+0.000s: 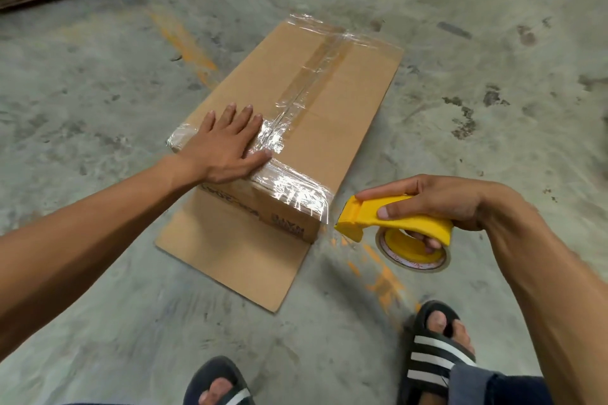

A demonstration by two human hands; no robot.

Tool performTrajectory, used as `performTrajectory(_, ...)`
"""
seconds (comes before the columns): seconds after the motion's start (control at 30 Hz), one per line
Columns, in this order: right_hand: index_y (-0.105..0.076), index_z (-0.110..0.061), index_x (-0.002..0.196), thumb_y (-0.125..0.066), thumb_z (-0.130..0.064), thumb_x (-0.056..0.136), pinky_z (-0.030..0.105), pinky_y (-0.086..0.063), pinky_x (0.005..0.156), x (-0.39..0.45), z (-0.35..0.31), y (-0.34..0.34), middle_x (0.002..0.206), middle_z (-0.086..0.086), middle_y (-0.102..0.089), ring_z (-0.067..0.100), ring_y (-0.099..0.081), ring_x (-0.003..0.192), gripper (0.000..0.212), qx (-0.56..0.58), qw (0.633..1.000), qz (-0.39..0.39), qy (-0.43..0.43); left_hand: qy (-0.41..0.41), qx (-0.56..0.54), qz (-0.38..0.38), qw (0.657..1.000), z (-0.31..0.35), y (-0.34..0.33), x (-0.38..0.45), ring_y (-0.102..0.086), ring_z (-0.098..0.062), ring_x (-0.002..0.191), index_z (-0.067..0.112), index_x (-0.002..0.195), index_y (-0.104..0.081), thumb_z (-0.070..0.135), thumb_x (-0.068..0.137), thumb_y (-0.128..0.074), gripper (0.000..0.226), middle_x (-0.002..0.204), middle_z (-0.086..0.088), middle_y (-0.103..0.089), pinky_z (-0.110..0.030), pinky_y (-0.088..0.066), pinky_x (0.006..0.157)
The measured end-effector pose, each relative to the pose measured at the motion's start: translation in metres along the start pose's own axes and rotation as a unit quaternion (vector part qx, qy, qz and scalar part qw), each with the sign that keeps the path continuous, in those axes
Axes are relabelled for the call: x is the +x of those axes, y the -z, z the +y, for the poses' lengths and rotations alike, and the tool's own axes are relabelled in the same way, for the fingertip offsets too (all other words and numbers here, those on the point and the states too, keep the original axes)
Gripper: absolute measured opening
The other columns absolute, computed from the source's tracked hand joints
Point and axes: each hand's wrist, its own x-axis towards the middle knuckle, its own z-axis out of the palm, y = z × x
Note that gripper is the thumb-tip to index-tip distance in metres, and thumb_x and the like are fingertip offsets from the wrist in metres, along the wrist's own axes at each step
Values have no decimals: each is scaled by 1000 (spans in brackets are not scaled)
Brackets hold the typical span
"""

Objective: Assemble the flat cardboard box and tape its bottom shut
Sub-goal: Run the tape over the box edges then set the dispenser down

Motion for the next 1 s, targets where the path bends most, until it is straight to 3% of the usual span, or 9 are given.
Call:
performTrajectory(0.23,-68,-35,123,-69,-20,87,28,-52,41,16,3,4,80,16,-67,20,-54,43,39,7,1000,1,-14,-136,15,-22,990,71,-4,-2,10,-29,151,24,156,2,79,83,-13,93,165,-1,9,-54,1,120)
performTrajectory(0.33,-72,-31,117,-71,-26,86,25,-51,42,31,22,0,83,19,-71,15,-57,45,31,-60,997,6,-48,-142,24,-28,989,85,-9,-4,18,-31,149,22,156,6,82,81,-13,97,164,0,14,-57,6,118)
performTrajectory(0.4,-74,-27,114,-74,-23,85,20,-50,45,38,38,-7,87,7,-74,6,-62,48,29,-129,988,-6,-89,-124,14,-33,992,87,-9,-5,20,-33,148,21,156,8,83,80,-15,100,164,-2,15,-58,8,117)
performTrajectory(0.47,-74,-26,115,-73,-21,86,24,-53,45,44,50,-9,83,3,-75,9,-63,49,30,-76,992,-19,-100,-104,15,-31,994,92,-11,-5,20,-37,147,18,155,8,84,78,-17,105,164,-5,16,-60,8,116)
performTrajectory(0.57,-75,-35,112,-76,-31,83,45,-61,72,55,48,-4,103,7,-75,22,-67,79,30,-89,992,-6,-92,-89,8,-19,996,112,-18,-6,17,-39,148,14,155,5,75,82,-25,100,164,-10,14,-61,5,116)
performTrajectory(0.67,-72,-42,115,-76,-38,81,30,-57,71,69,45,-7,116,-1,-67,18,-64,92,34,-140,987,33,-79,-94,14,-4,995,126,-24,-7,13,-40,148,13,155,2,61,85,-30,91,164,-13,10,-61,3,116)
performTrajectory(0.8,-58,-44,132,-65,-34,90,27,-42,100,92,46,-26,142,-2,-52,18,-52,121,43,-263,962,66,-19,-91,32,-15,995,114,-24,-8,15,-36,149,19,155,7,63,82,-29,93,164,-8,14,-60,3,116)
performTrajectory(0.9,-42,-47,143,-58,-31,92,27,-38,102,105,49,-50,148,3,-46,24,-48,129,56,-323,943,69,22,-82,45,-47,994,73,-18,-12,20,-31,148,31,152,18,68,75,-28,97,162,1,23,-61,8,115)
performTrajectory(1.0,-22,-49,151,-54,-27,91,30,-40,98,113,54,-83,141,15,-50,33,-49,126,71,-385,920,35,60,-32,53,-61,996,20,-12,-22,22,-31,147,41,148,23,63,77,-46,102,160,5,27,-63,7,115)
